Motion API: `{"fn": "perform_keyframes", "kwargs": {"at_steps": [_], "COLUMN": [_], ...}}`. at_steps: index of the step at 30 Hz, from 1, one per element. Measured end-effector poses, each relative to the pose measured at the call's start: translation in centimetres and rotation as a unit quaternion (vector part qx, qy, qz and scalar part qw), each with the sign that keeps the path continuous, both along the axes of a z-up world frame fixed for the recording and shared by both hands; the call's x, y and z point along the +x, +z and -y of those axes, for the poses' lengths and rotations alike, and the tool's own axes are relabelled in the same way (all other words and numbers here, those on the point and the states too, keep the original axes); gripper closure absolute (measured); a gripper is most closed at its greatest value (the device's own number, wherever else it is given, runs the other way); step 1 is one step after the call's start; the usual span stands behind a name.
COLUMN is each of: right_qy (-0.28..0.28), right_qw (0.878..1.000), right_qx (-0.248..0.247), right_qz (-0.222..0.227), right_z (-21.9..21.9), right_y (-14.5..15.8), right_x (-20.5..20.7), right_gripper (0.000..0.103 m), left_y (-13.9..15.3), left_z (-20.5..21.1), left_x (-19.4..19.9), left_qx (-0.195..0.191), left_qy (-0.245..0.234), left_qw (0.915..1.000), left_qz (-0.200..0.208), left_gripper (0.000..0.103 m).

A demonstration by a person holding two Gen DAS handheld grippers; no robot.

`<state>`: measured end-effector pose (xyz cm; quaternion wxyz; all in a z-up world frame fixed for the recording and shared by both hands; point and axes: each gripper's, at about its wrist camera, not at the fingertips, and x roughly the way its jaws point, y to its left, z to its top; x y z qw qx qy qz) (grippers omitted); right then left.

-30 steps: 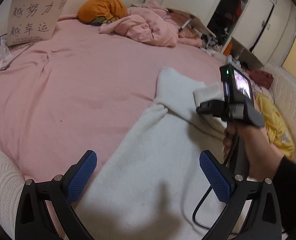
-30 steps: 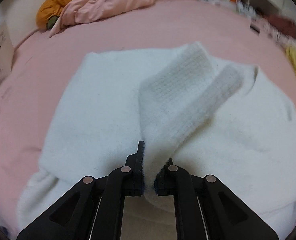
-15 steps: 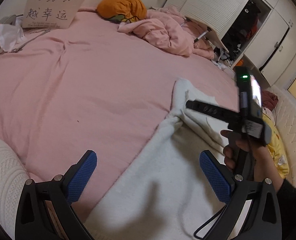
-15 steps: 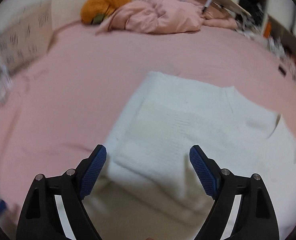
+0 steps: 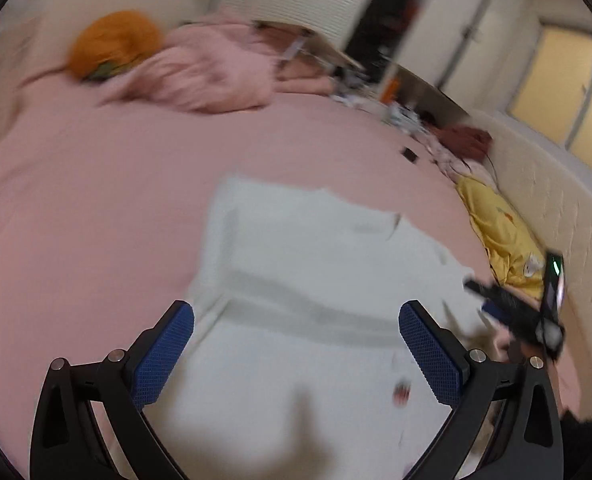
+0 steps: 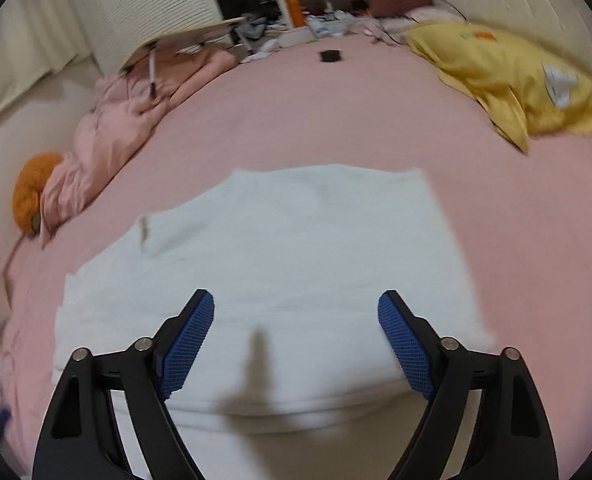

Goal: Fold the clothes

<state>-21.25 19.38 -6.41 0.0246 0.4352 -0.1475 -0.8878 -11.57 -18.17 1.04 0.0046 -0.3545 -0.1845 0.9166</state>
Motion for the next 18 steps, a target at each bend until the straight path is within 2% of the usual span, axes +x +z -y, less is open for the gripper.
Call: {"fn": "perform_keyframes", "kwargs": {"at_steps": [2, 3, 5, 7, 8, 10, 11, 12, 13, 15, 16, 18], "right_qy": [0.015, 0.024, 0.042, 0.052, 0.056, 0.049, 0.047, 0.046, 0.045, 0.049, 0.053, 0.046], "right_qw": [0.999, 0.998, 0.995, 0.995, 0.995, 0.995, 0.996, 0.995, 0.993, 0.994, 0.993, 0.992], "right_qx": [0.032, 0.051, 0.086, 0.079, 0.073, 0.072, 0.077, 0.088, 0.092, 0.099, 0.102, 0.117], "right_qz": [0.016, 0.022, 0.026, -0.015, -0.038, -0.052, -0.029, 0.026, 0.054, 0.009, -0.017, -0.018], "right_z": [-0.5, -0.6, -0.2, 0.3, 0.5, 0.6, 0.6, 0.7, 0.6, 1.1, 1.4, 1.7], "right_y": [-1.0, -1.3, -1.3, 0.4, 1.2, 1.5, 0.6, -1.3, -2.3, -0.5, 0.7, 0.7], "right_x": [-0.2, -0.2, -0.3, -0.2, -0.1, -1.4, -2.6, -4.2, -5.0, -5.7, -5.9, -7.3], "right_gripper": [0.059, 0.059, 0.059, 0.059, 0.059, 0.058, 0.058, 0.058, 0.058, 0.058, 0.058, 0.058], "left_y": [-0.7, -1.4, -4.1, -6.7, -6.8, -7.1, -7.2, -7.4, -7.1, -5.6, -5.5, -6.3], "left_z": [-1.1, -1.5, -2.1, -2.5, -2.6, -2.6, -2.7, -2.7, -2.7, -2.7, -2.6, -2.6], "left_x": [-5.0, -7.4, -11.1, -13.2, -13.3, -13.4, -13.4, -13.4, -13.4, -13.2, -13.6, -15.1], "left_qx": [-0.024, -0.039, -0.079, -0.119, -0.131, -0.154, -0.166, -0.178, -0.181, -0.173, -0.178, -0.195], "left_qy": [-0.001, -0.001, -0.004, -0.009, -0.007, -0.002, 0.000, 0.002, 0.006, 0.010, 0.012, 0.015], "left_qw": [0.9996, 0.9988, 0.9933, 0.9834, 0.9814, 0.9769, 0.9744, 0.9718, 0.9723, 0.9789, 0.9786, 0.9729], "left_qz": [0.015, 0.029, 0.084, 0.137, 0.140, 0.148, 0.152, 0.155, 0.148, 0.108, 0.103, 0.123], "left_gripper": [0.000, 0.000, 0.000, 0.000, 0.000, 0.000, 0.000, 0.000, 0.000, 0.000, 0.000, 0.000]}}
